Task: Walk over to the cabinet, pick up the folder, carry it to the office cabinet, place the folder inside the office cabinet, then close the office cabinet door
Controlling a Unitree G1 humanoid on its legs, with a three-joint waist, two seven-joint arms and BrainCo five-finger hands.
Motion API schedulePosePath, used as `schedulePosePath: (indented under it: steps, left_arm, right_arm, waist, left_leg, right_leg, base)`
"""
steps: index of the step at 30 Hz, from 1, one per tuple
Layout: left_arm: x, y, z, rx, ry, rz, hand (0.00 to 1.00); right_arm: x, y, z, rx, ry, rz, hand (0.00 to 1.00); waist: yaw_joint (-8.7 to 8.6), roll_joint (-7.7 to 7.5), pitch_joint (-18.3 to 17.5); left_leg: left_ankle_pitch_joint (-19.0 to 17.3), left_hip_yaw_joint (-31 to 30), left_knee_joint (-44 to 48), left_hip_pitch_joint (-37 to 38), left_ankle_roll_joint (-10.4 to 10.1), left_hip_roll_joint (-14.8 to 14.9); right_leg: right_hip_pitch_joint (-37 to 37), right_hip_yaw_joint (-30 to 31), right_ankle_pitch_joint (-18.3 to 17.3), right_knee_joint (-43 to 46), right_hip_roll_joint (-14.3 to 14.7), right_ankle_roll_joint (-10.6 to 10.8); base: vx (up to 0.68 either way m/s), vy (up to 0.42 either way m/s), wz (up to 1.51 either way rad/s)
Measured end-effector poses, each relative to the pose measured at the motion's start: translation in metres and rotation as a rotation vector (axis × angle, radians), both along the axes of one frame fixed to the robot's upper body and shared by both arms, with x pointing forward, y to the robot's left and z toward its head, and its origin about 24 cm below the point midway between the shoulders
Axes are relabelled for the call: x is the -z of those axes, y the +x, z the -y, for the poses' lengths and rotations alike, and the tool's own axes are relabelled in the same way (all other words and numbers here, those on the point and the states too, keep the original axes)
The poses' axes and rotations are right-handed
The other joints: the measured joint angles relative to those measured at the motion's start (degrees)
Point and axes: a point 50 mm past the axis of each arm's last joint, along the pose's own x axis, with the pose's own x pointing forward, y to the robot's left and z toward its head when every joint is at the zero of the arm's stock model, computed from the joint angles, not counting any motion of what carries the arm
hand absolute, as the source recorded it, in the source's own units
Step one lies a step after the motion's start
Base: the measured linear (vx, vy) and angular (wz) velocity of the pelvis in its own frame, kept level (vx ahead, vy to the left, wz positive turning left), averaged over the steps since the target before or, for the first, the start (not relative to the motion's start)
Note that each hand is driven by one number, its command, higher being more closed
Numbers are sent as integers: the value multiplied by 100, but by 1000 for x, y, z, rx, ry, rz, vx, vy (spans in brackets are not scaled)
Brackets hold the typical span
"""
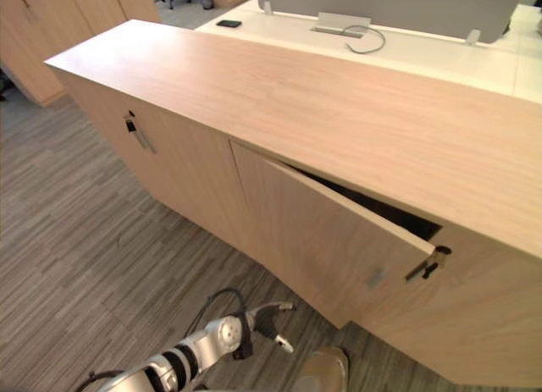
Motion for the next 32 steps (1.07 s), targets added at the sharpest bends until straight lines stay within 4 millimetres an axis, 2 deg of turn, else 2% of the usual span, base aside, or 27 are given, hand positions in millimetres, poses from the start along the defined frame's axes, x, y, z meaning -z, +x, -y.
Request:
schedulePosePath:
  steps: [2, 4, 6, 7, 8, 10, 12, 13, 14, 15, 16, 17, 18, 19, 20, 21, 23, 24, 27, 32]
  left_arm:
    - [10, -6, -12, -91, 9, -69, 0]
    - [19, -10, -27, -218, 9, -132, 0]
    - [30, -21, -46, -433, -21, -200, 0]
    - [33, -25, -51, -492, -30, -219, 0]
    - [37, -31, -64, -620, -49, -250, 0]
    - [43, -41, -80, -783, -60, -279, 0]
    - [48, -51, -96, -927, -72, -304, 0]
    - [51, -59, -104, -1014, -85, -322, 0]
    - [53, -68, -109, -1080, -101, -336, 0]
    - [49, -65, -113, -1116, -124, -304, 0]
    - [48, -63, -119, -1149, -132, -287, 0]
    - [47, -63, -133, -1213, -133, -268, 0]
    - [47, -64, -138, -1245, -132, -264, 0]
    - [48, -71, -146, -1313, -137, -275, 0]
    - [49, -77, -156, -1390, -152, -282, 0]
    - [50, -80, -159, -1426, -159, -296, 0]
    - [56, -95, -164, -1536, -236, -374, 0]
    - [58, -101, -166, -1572, -261, -400, 0]
    - [61, -109, -166, -1595, -278, -444, 0]
    - [63, -112, -161, -1605, -290, -481, 0]
  right_arm:
    - [-2, 0, 7, -3, -16, 0, 0]
    - [-4, 1, 17, -4, -43, 5, 0]
    - [-11, 8, 37, 0, -103, 38, 0]
    - [-12, 11, 41, -20, -116, 43, 0]
    - [-15, 17, 46, -50, -139, 56, 0]
    - [-16, 22, 46, -55, -149, 77, 0]
    - [-13, 22, 35, -62, -127, 79, 0]
    - [-11, 27, 27, -83, -116, 94, 0]
    - [-11, 35, 23, -116, -112, 112, 0]
    - [-11, 44, 20, -126, -108, 131, 0]
    - [-11, 54, 15, -129, -99, 158, 0]
    - [-8, 61, -2, -115, -77, 178, 0]
    - [-8, 61, -5, -116, -73, 183, 0]
    - [-8, 64, -8, -149, -70, 185, 0]
    - [-8, 68, -12, -197, -63, 193, 0]
    - [-8, 68, -14, -211, -61, 191, 0]
    - [-7, 68, -18, -222, -51, 194, 0]
    - [-7, 68, -23, -226, -38, 197, 0]
    - [-4, 61, -24, -232, -7, 182, 0]
    - [0, 41, -21, -140, 18, 123, 0]
  waist:
    - [3, 3, 19]
    - [8, -9, 133]
    - [131, 66, 288]
    - [161, 112, 292]
    - [230, 118, 299]
    - [279, 138, 300]
    - [318, 134, 315]
    - [480, 81, 358]
    - [637, 66, 368]
    - [744, 73, 381]
    - [883, 102, 420]
    - [934, -90, 431]
    - [932, -134, 388]
    - [969, -151, 360]
    - [973, -228, 348]
    - [962, -255, 329]
    - [984, -214, 201]
    - [988, -237, 115]
    - [989, -191, -64]
    - [985, -92, -271]
  left_leg:
    - [28, -5, 69, -26, 17, 7]
    - [-71, 22, 332, -35, 178, 46]
    - [-476, 159, 840, -35, 828, 114]
    - [-533, 184, 938, -44, 955, 138]
    - [-328, 251, 1076, -61, 1078, 142]
    - [54, 309, 1230, -183, 1130, 180]
    - [185, 286, 1742, -463, 1026, 362]
    - [-427, 32, 2295, -724, 577, 317]
    - [-1167, -704, 2364, -805, 426, -265]
    - [-1467, -1193, 2155, -852, 436, -749]
    - [-1376, -1694, 1796, -761, 865, -1084]
    - [-1401, -1536, 1568, -436, 711, -1138]
    - [-1429, -1483, 1562, -427, 727, -1110]
    - [-1527, -1230, 1579, -400, 847, -985]
    - [-1552, -960, 1586, -283, 931, -926]
    - [-1567, -873, 1558, -192, 941, -924]
    - [-1631, -492, 1410, 102, 907, -847]
    - [-1644, -316, 1308, 221, 889, -789]
    - [-1657, -265, 1198, 314, 866, -646]
    - [-1656, -608, 1193, 276, 865, -568]
  right_leg:
    - [-106, 27, -220, 303, -72, 8]
    - [-127, 59, -432, 522, -106, 28]
    - [-182, 262, -542, 585, 4, -1]
    - [-199, 332, -556, 556, 71, -8]
    - [-229, 490, -583, 478, 152, -44]
    - [-91, 542, -560, 140, 322, -60]
    - [272, 523, -364, -311, 605, -239]
    - [561, 559, -157, -701, 730, -416]
    - [699, 717, 23, -1076, 805, -471]
    - [713, 800, 122, -1217, 843, -403]
    - [683, 956, 193, -1275, 982, -328]
    - [755, 1128, 387, -1479, 1061, -284]
    - [845, 1128, 527, -1678, 1107, -308]
    - [985, 1135, 745, -2075, 1220, -400]
    - [1055, 1131, 783, -2235, 1253, -446]
    - [1101, 1137, 827, -2306, 1262, -471]
    - [1187, 1163, 980, -2517, 1393, -541]
    - [1234, 1221, 1038, -2676, 1475, -491]
    - [1357, 1298, 1221, -3130, 1698, -474]
    - [1676, 1222, 1543, -3853, 1832, -506]
  base:
    - [-9, -110, 14]
    - [-4, -123, -2]
    - [-9, -97, -46]
    - [17, -53, -63]
    - [37, -36, -44]
    - [92, -73, -8]
    - [148, -84, 22]
    - [126, 28, -35]
    - [117, 82, -62]
    - [82, 179, -91]
    - [72, 193, -96]
    - [85, 168, -85]
    - [119, 120, -87]
    - [141, 104, -91]
    - [144, 112, -98]
    - [162, 127, -89]
    - [172, 119, -91]
    - [124, 49, -77]
    - [109, -29, -40]
    - [51, -47, -4]
